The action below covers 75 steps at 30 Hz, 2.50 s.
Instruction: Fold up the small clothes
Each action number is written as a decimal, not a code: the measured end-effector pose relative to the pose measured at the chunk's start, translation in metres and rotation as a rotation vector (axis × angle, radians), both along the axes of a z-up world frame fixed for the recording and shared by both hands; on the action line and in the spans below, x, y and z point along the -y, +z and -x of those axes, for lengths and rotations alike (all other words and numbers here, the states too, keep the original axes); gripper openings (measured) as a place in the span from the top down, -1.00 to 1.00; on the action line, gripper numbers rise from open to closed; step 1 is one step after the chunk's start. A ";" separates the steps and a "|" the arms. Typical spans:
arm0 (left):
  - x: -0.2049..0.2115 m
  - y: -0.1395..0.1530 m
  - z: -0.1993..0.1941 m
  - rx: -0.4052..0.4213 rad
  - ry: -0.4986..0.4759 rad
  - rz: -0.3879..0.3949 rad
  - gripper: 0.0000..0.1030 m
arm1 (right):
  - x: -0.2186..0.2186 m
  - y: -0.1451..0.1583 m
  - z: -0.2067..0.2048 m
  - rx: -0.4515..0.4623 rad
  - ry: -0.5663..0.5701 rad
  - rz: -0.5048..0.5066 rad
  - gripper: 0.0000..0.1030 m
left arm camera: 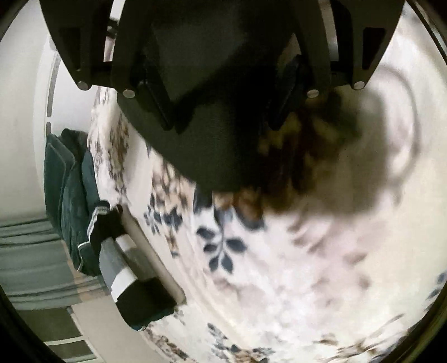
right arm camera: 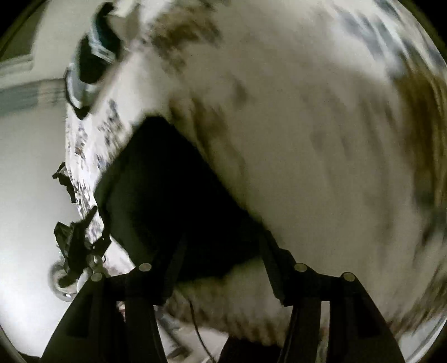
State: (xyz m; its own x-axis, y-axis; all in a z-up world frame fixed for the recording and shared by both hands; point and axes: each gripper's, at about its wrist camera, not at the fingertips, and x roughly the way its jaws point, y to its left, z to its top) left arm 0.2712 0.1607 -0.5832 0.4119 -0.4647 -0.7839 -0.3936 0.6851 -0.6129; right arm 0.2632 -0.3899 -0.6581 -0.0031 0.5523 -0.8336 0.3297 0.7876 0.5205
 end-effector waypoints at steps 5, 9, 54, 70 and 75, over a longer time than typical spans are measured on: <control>0.001 -0.009 -0.021 0.039 -0.005 -0.080 0.56 | -0.049 -0.006 -0.080 0.178 0.197 0.010 -0.12; -0.007 -0.010 -0.018 0.044 0.048 -0.038 0.58 | -0.098 -0.021 -0.118 0.334 0.332 0.042 0.84; -0.011 -0.013 0.014 0.073 0.009 -0.011 -0.02 | -0.226 0.019 -0.204 0.151 0.512 0.002 -0.44; -0.005 -0.014 -0.019 0.091 -0.011 -0.050 0.64 | -0.106 -0.029 -0.155 0.231 0.230 0.051 0.87; -0.013 -0.015 -0.008 0.013 -0.017 -0.017 0.33 | -0.112 -0.054 -0.167 0.119 0.285 0.027 0.66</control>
